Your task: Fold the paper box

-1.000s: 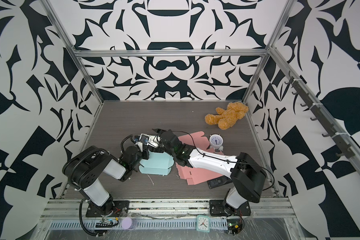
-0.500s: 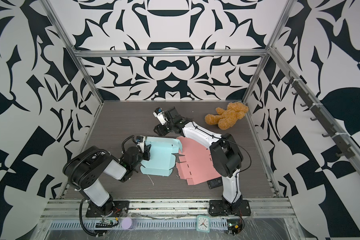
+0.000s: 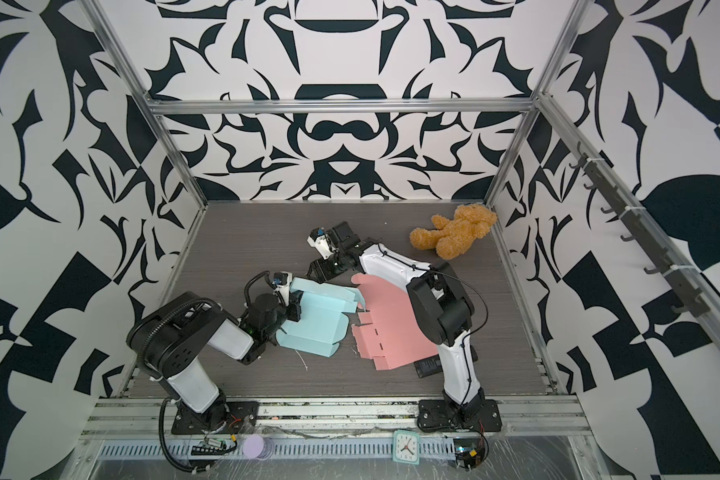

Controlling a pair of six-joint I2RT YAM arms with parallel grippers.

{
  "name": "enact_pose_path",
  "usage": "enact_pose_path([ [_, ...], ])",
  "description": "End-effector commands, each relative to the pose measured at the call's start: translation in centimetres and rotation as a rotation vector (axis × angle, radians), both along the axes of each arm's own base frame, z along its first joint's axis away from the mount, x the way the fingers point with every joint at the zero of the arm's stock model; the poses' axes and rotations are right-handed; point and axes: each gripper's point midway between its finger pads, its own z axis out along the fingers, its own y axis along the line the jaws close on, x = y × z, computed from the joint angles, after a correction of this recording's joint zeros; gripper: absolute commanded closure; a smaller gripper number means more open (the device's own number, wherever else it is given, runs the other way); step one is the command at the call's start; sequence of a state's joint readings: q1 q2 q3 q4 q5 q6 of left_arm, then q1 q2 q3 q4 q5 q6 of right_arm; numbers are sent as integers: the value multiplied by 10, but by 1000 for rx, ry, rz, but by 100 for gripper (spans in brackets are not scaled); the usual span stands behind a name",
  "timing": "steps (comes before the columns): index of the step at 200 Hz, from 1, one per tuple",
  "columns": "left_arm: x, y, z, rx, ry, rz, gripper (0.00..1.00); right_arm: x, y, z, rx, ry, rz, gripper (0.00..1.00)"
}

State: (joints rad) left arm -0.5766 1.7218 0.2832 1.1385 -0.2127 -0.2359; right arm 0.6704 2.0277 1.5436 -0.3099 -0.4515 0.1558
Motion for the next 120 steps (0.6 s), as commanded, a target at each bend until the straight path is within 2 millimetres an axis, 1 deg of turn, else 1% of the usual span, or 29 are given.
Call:
enact_pose_path([
  [1, -2, -1, 8, -22, -14, -4, 73, -3, 2, 26, 61, -7, 0, 37],
  [38, -9, -3, 8, -31, -8, -20, 68, 2, -3, 19, 48, 8, -27, 38],
  [68, -14, -1, 13, -43, -15, -21, 67, 5, -8, 18, 33, -1, -43, 39],
  [74, -15, -1, 13, -43, -14, -24, 68, 5, -8, 16, 30, 1, -43, 40],
  [91, -17, -1, 16, -44, -12, -27, 74, 4, -8, 13, 27, 12, -39, 44],
  [104, -17, -2, 17, -42, -9, -30, 75, 1, -8, 12, 29, 24, -32, 47],
  [120, -16, -3, 17, -33, -5, -33, 76, -3, -8, 12, 36, 36, -24, 48],
])
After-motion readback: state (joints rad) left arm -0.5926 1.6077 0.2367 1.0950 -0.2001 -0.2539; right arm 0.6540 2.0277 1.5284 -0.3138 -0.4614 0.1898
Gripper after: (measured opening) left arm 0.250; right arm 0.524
